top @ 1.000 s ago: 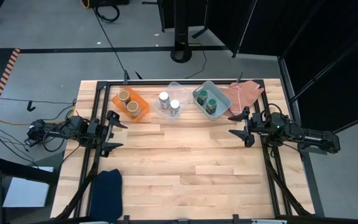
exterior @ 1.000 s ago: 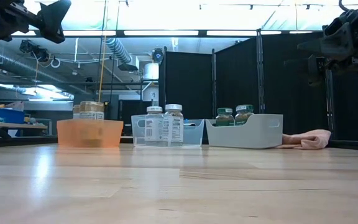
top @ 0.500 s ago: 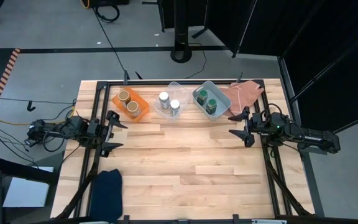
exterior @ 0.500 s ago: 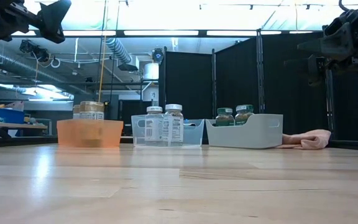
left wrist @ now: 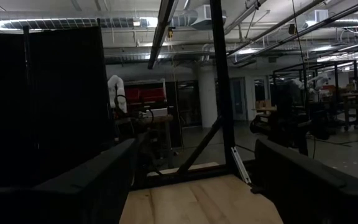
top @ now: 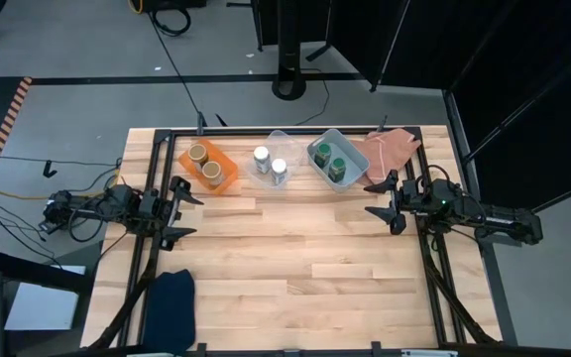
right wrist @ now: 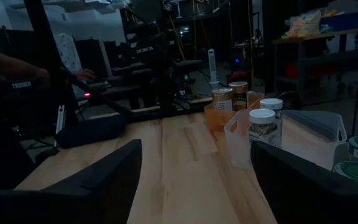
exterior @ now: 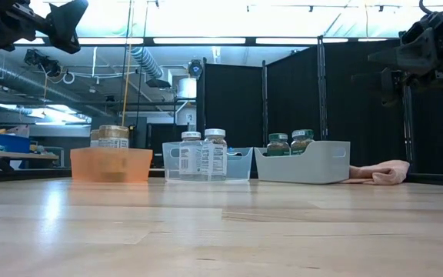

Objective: Sort spices by type
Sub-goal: Return to Home Position

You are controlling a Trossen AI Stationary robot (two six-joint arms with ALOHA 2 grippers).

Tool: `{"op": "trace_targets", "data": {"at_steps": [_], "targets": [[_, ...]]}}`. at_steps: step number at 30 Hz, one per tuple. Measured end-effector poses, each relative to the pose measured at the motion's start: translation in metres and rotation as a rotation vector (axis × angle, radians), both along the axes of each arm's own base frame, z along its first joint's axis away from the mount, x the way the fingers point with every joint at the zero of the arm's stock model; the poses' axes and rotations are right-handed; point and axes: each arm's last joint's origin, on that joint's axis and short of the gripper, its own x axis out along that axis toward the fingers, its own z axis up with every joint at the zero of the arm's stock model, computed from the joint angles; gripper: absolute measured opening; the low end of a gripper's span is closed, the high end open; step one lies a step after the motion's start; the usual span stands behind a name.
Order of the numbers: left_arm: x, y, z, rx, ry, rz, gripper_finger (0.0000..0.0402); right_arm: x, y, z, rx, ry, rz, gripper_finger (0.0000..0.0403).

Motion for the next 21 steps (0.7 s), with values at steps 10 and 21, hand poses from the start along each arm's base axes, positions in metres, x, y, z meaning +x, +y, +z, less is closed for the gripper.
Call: {"op": "trace_targets", "data": {"at_steps": [10,21], "targets": [[0.0,0.0,0.0,0.0,0.0,0.0,0.0333,0.0,0.0,-0.0001,0.0,0.0,0.0,0.0311],[0.0,0.0,0.0,0.0,0.0,0.0,0.0333,0.0,0.0,0.0,0.0,0.0,0.0,0.0308]]}}
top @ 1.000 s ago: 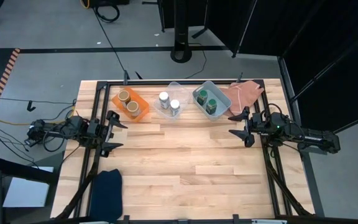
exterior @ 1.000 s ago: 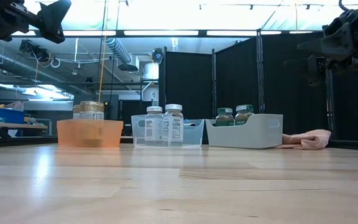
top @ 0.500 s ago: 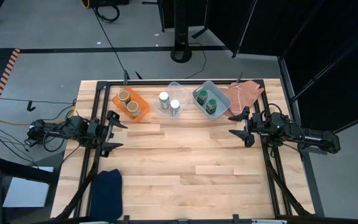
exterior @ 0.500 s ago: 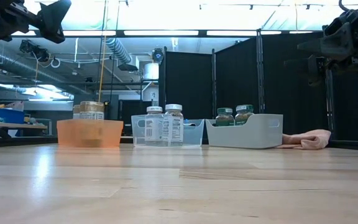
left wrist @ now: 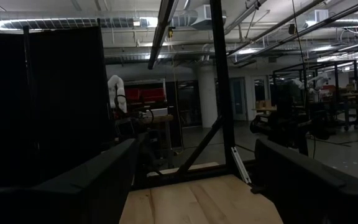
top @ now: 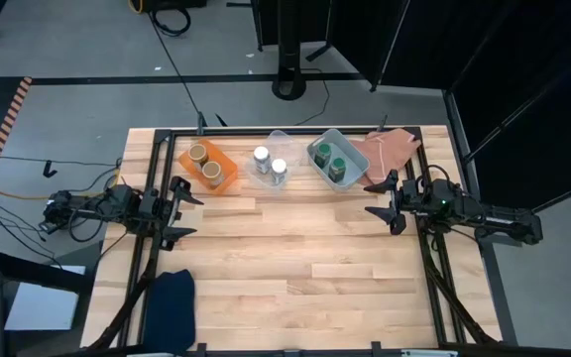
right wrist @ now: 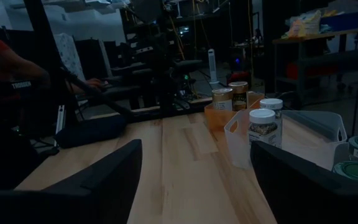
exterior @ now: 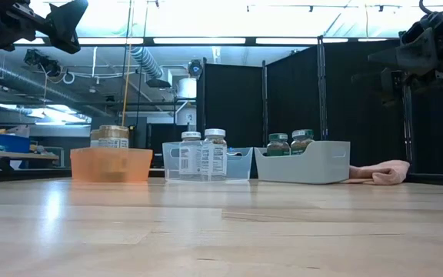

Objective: Sort spices by type
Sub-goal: Return to Home Position

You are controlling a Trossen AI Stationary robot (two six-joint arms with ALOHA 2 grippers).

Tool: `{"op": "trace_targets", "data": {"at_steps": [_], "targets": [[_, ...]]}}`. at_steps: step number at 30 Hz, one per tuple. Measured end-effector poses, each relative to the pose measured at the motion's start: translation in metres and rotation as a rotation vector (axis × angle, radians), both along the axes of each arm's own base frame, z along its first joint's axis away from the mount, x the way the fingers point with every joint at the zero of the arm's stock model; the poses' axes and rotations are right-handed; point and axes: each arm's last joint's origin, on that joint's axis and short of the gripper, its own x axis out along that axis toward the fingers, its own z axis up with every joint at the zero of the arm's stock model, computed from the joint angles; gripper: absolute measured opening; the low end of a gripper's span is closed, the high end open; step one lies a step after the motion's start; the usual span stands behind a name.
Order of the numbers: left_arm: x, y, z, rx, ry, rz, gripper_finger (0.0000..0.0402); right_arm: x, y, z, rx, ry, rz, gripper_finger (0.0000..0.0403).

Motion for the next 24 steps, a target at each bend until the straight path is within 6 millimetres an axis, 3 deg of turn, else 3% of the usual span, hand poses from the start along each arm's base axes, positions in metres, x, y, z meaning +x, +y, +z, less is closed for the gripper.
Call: {"op": "trace_targets", "data": {"at_steps": [24], "targets": [[0.0,0.0,0.0,0.0,0.0,0.0,0.0333,0.0,0.0,0.0,0.0,0.0,0.0,0.0307]]}}
